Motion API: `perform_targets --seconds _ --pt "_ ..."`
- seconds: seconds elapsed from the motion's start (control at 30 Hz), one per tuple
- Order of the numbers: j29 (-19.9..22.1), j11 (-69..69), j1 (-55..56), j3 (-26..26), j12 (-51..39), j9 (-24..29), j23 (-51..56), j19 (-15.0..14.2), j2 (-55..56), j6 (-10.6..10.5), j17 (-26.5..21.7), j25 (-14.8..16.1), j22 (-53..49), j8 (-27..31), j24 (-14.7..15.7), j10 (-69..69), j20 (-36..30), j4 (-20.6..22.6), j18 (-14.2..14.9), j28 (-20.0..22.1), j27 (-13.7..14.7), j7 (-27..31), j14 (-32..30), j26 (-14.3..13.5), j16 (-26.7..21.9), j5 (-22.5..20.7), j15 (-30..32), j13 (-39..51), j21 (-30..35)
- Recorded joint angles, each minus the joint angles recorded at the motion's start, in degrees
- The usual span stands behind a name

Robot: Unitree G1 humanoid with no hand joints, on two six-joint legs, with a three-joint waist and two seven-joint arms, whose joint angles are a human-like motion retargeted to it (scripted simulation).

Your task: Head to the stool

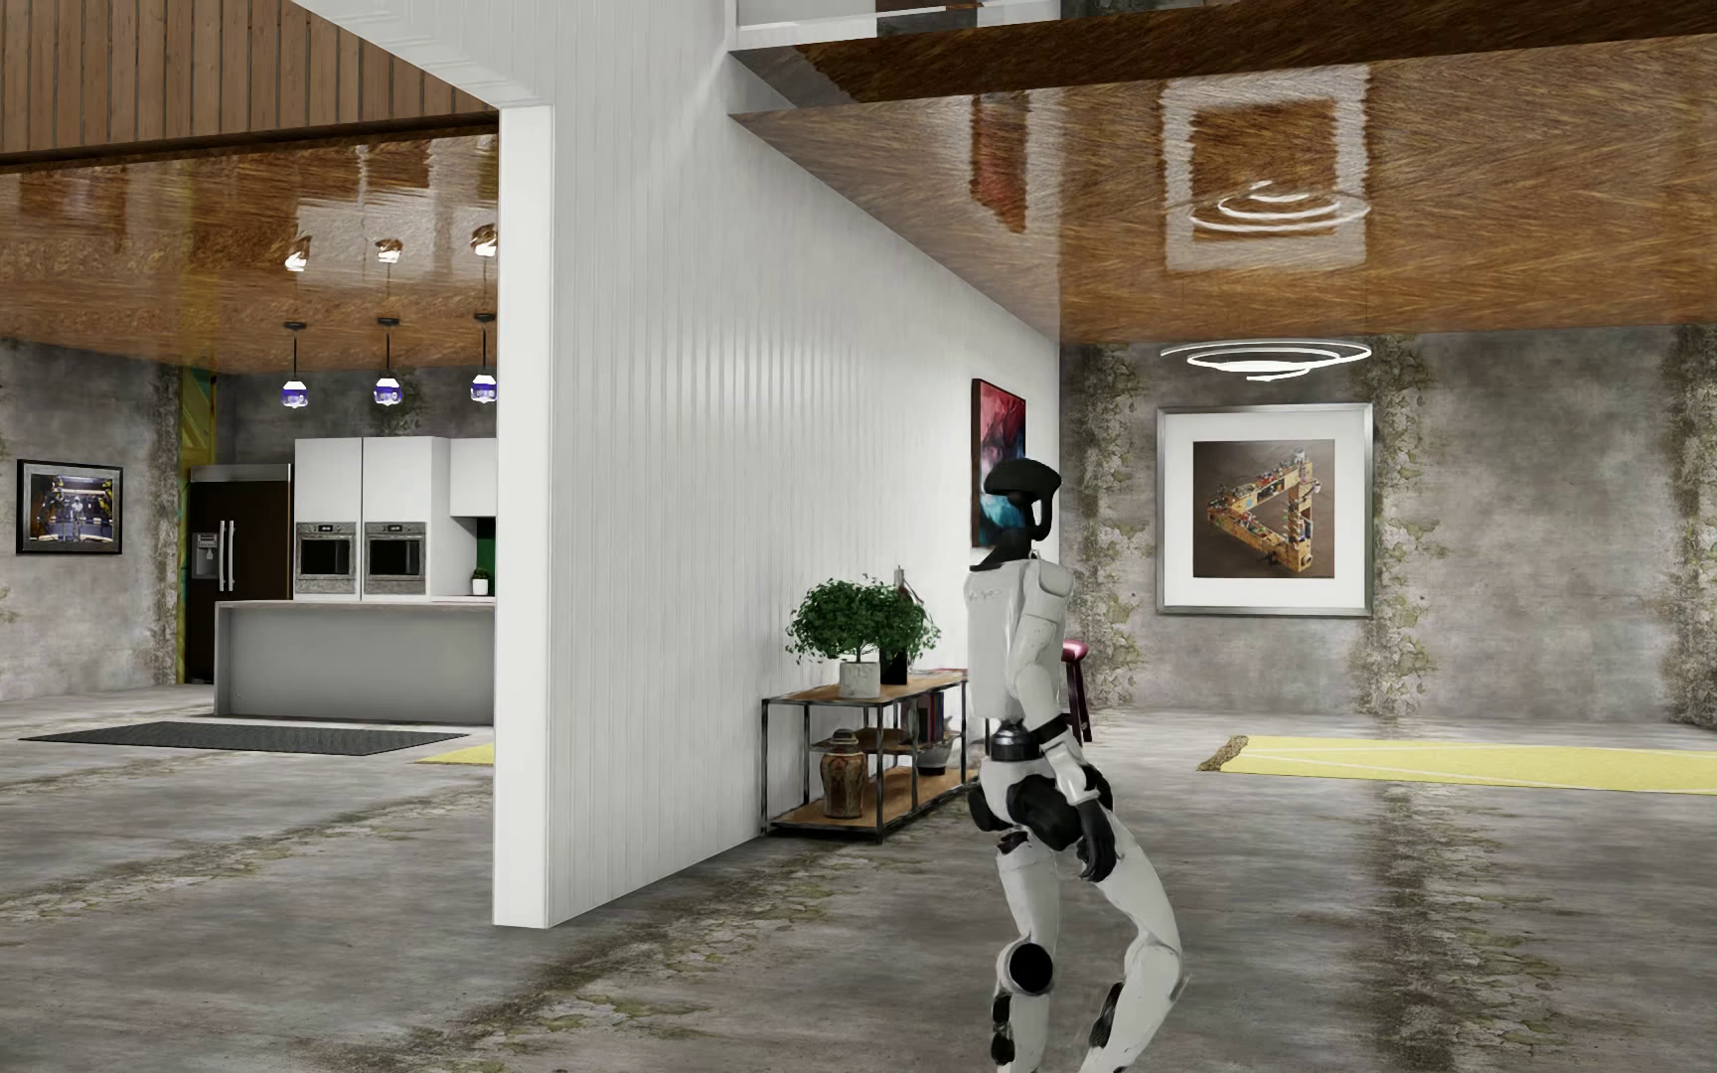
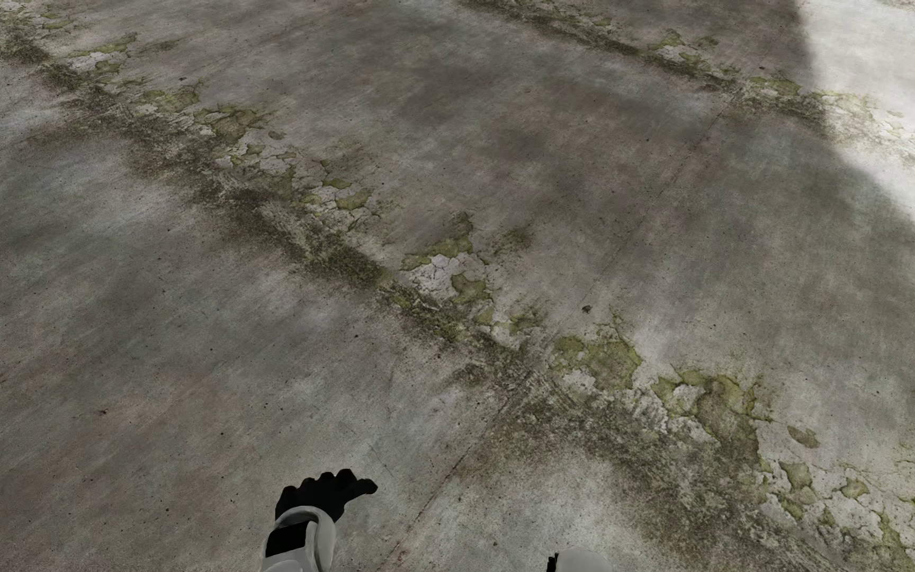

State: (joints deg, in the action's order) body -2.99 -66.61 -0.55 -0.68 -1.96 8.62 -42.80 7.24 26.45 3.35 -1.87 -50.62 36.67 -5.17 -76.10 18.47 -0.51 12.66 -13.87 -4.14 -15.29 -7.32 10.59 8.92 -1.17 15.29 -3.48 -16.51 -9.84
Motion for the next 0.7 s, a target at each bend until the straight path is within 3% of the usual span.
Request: perform_targets --seconds 0.07,0.13,0.17,0.2,0.23,0.27,0.33,0.37,0.4,0.43,0.47,0.5,0.53,0.63,0.7 --pt "0.0 23.5 -3.9 -0.8 -4.6 0.0 0.2 -1.4 1.5 0.7 1.5 -0.2 -6.9 -3.3 -0.7 -0.8 -3.9 1.7 0.1 -0.2 0.6 6.0 2.5 -2.7 -3.3 -2.5 2.1 -2.7 -0.1" --pt "-2.0 52.7 -7.9 -0.9 -6.3 0.1 0.2 -6.4 -0.3 1.1 2.0 -1.4 -13.5 1.3 0.7 -2.4 -5.4 2.1 0.1 1.1 0.5 9.3 4.5 -2.6 -5.6 -11.0 3.5 -3.4 0.9" --pt "-2.8 58.8 -10.0 -0.6 -6.2 0.4 0.6 -13.3 0.2 1.1 1.5 -2.1 -15.5 3.8 2.3 -2.4 -5.5 2.1 0.2 2.0 0.5 9.7 5.4 -2.4 -6.7 -14.7 2.3 -3.5 1.2" --pt "-2.9 59.6 -12.0 -0.5 -5.8 0.6 1.3 -15.1 0.7 1.1 1.1 -2.2 -16.3 5.1 4.4 -1.8 -5.0 2.1 0.2 2.8 0.5 9.5 6.2 -1.6 -7.3 -17.8 2.6 -3.3 0.9" --pt "-2.1 56.1 -13.9 -0.5 -5.2 0.8 2.0 -15.3 1.3 0.9 0.7 -2.0 -15.5 7.4 7.2 -0.9 -4.3 2.1 0.0 3.5 0.7 9.3 6.6 -0.6 -7.4 -20.2 3.4 -3.1 0.2" --pt "-0.8 50.3 -16.0 -1.0 -5.0 0.8 3.0 -13.4 1.8 0.6 0.6 -1.6 -12.6 10.3 9.3 1.0 -4.3 2.2 0.1 2.8 0.7 9.6 5.6 1.2 -7.2 -22.0 4.5 -3.3 -1.2" --pt "3.0 40.9 -18.5 -2.1 -5.6 0.6 5.5 -7.6 1.2 -0.5 2.1 1.5 -2.5 8.5 8.9 6.5 -6.1 1.4 0.3 -0.1 0.4 11.0 -0.7 5.5 -6.7 -20.7 9.3 -4.6 -5.8" --pt "4.7 35.4 -17.4 -2.6 -5.6 0.6 6.0 -5.9 1.4 -1.4 2.8 3.5 3.5 5.9 6.8 12.7 -7.3 0.8 2.1 -1.7 0.2 11.3 -5.9 8.3 -6.1 -19.0 5.3 -5.1 -7.8" --pt "5.7 31.1 -14.1 -3.1 -5.2 0.7 5.5 -5.1 1.2 -2.3 3.5 5.4 9.1 3.4 3.9 22.4 -8.9 -0.3 9.0 -3.4 -0.3 10.9 -10.6 11.0 -5.8 -17.4 1.0 -4.9 -9.5" --pt "5.4 29.0 -9.2 -3.6 -4.1 0.7 4.0 -4.8 0.0 -3.1 3.5 5.9 13.5 0.9 1.1 33.3 -10.5 -2.1 19.7 -6.1 -1.3 9.4 -14.9 12.2 -5.7 -15.7 -2.6 -4.1 -9.7" --pt "4.5 28.4 -3.5 -3.8 -2.3 0.7 2.0 -4.9 -2.1 -3.9 2.9 5.1 15.4 -1.5 -1.2 43.0 -11.4 -5.7 22.2 -7.3 -2.5 6.9 -19.7 12.2 -5.8 -14.2 -5.3 -2.5 -8.8" --pt "3.2 28.7 2.4 -3.4 0.3 0.7 0.0 -5.1 -4.5 -4.8 1.9 3.6 15.2 -3.6 -2.3 50.3 -11.2 -10.1 19.6 -6.9 -3.6 4.5 -18.0 11.9 -5.9 -13.0 -7.4 -0.5 -7.1" --pt "1.8 29.7 8.2 -2.6 3.5 0.7 -1.8 -5.4 -7.3 -5.6 0.6 1.4 13.3 -5.5 -1.3 55.1 -9.2 -13.9 17.3 -4.7 -3.2 2.6 -14.4 11.8 -5.7 -12.4 -9.0 1.7 -4.6" --pt "0.5 35.1 22.8 1.1 14.9 0.7 -4.4 -6.1 -16.3 -7.2 -3.4 -4.6 5.2 -9.6 8.3 54.6 -0.3 -21.2 14.5 0.6 -0.3 -1.3 -11.3 11.4 -5.5 -12.6 -12.5 8.5 2.5" --pt "1.9 38.0 30.0 3.2 19.4 0.7 -3.7 -6.7 -21.3 -7.6 -5.0 -4.2 2.5 -12.0 14.0 42.7 2.9 -22.5 12.2 1.6 1.2 -3.7 -9.9 12.2 -4.9 -13.1 -15.1 14.0 4.7"
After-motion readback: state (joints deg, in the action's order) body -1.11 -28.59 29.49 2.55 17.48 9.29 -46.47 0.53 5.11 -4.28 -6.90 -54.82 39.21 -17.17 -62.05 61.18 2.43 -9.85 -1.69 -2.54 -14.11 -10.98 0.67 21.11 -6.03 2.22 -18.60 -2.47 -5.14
